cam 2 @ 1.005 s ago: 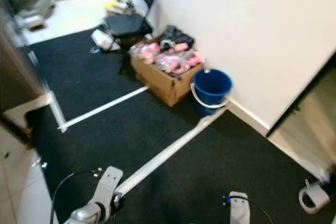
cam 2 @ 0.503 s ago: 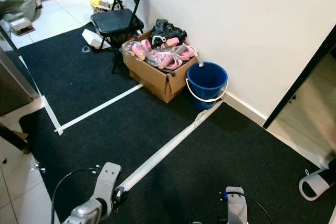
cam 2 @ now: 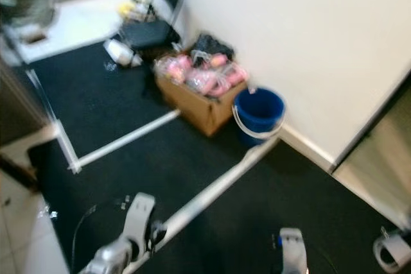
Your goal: Picking trash to rubbish bin
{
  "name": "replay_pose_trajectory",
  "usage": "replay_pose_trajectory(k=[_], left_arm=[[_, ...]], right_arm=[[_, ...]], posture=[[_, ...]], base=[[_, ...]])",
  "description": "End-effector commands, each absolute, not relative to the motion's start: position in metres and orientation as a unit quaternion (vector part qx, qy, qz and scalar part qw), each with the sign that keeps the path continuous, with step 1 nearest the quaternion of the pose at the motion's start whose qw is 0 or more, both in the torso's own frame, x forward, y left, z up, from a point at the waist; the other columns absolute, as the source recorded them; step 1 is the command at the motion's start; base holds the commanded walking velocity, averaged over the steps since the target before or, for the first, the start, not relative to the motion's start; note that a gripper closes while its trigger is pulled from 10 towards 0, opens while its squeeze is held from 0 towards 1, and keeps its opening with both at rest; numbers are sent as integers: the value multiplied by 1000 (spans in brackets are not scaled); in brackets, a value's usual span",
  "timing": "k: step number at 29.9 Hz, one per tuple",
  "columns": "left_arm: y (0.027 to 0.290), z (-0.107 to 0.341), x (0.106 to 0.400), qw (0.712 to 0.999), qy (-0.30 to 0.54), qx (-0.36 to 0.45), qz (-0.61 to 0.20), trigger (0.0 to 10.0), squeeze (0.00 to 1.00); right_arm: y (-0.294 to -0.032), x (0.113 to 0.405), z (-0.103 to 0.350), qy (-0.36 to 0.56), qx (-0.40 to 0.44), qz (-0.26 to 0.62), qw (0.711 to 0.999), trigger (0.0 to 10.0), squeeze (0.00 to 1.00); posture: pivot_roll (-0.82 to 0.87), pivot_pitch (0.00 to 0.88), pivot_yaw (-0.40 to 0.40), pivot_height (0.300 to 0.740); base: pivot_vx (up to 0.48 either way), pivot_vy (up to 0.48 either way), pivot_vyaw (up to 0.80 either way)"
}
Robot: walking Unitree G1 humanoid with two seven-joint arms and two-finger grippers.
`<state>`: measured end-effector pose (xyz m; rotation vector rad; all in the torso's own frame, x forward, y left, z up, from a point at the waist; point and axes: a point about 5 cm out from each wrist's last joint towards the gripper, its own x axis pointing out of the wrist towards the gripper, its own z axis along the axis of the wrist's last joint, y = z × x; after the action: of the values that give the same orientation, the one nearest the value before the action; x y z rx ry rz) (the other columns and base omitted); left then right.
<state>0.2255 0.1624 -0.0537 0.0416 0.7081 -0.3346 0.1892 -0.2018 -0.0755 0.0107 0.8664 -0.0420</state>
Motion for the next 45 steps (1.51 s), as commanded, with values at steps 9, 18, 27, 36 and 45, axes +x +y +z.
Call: replay_pose_trajectory(k=[9,18,27,36,45], left_arm=[[160,-53,227,923,343,20,-172,10000,0],[160,-53,227,923,343,20,-173,10000,0],[162,-51,229,925,342,19,-163,10000,0],[164,-52,229,926,343,18,-157,10000,0],[164,-52,229,926,344,15,-154,10000,0]], right_arm=[[-205,175,-82,441,-4,-18,897,10000,0],[-204,173,-83,445,-3,-17,896,10000,0],[-205,172,-84,450,-1,-23,893,10000,0],[-201,175,-84,447,1,-18,894,10000,0],[-201,176,-83,446,0,-18,895,10000,0]], posture=[[37,104,18,740],[36,106,21,740],[39,109,27,740],[44,110,22,740],[42,113,23,740]], base=[[390,0,0],[390,0,0],[383,0,0],[342,0,0],[342,0,0]])
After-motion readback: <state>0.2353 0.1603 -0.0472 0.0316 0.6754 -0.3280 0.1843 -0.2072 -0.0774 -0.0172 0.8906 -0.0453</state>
